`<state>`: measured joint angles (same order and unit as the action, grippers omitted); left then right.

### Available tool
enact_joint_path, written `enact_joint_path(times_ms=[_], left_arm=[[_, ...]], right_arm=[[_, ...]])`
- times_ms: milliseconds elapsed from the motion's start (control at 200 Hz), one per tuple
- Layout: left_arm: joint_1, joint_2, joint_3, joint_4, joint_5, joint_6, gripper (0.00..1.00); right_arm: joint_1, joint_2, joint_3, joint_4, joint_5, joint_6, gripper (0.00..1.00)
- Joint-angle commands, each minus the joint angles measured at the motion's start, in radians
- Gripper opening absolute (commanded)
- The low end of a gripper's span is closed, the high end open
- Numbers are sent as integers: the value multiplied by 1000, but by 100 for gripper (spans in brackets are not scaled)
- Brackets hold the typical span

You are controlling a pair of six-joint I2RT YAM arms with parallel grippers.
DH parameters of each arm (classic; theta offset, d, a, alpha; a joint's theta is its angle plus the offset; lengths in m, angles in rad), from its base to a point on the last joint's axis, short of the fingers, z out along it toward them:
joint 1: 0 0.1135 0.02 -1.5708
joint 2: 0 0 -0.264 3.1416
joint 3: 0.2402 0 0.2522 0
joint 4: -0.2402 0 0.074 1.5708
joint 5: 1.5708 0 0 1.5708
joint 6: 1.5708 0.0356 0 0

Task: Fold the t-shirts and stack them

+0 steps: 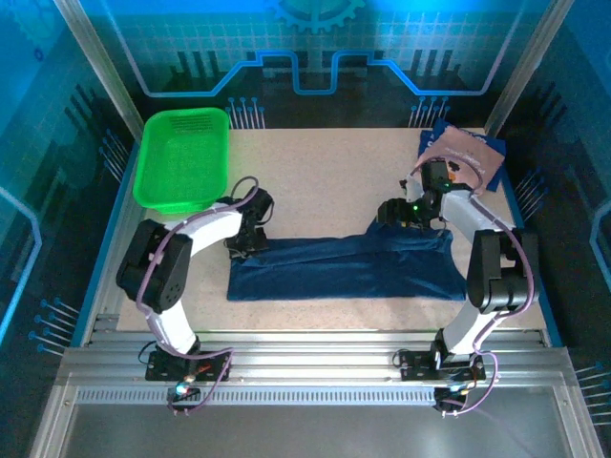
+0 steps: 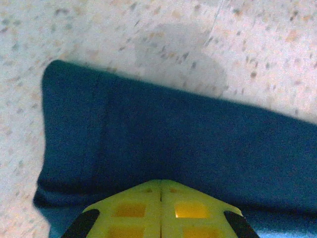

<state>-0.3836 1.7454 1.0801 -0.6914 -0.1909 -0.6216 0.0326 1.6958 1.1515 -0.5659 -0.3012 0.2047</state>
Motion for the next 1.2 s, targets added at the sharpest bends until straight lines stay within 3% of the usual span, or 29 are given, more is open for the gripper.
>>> enact_joint_path(times_ms=[0,530,755,905,1031,1196], left_arm=[[-19,-85,-60,4,6,11,7],[-143,-181,-180,21,-92,26,10],[-164,-279,-271,64,-103,45,14],[-164,-331,-265,129,-93,75,29],[-164,-346,-202,157,-79,87,60],[-158,-277,-34,157,-44,80,70]], right_arm=[[9,32,44,-33,23,-5,79],[44,105,139,-110,8,-10,75],[50,152,199,-213,203,-28,74],[44,262,368,-262,283,7,74],[50,385,521,-309,262,26,74],[51,534,693,-407,254,42,70]])
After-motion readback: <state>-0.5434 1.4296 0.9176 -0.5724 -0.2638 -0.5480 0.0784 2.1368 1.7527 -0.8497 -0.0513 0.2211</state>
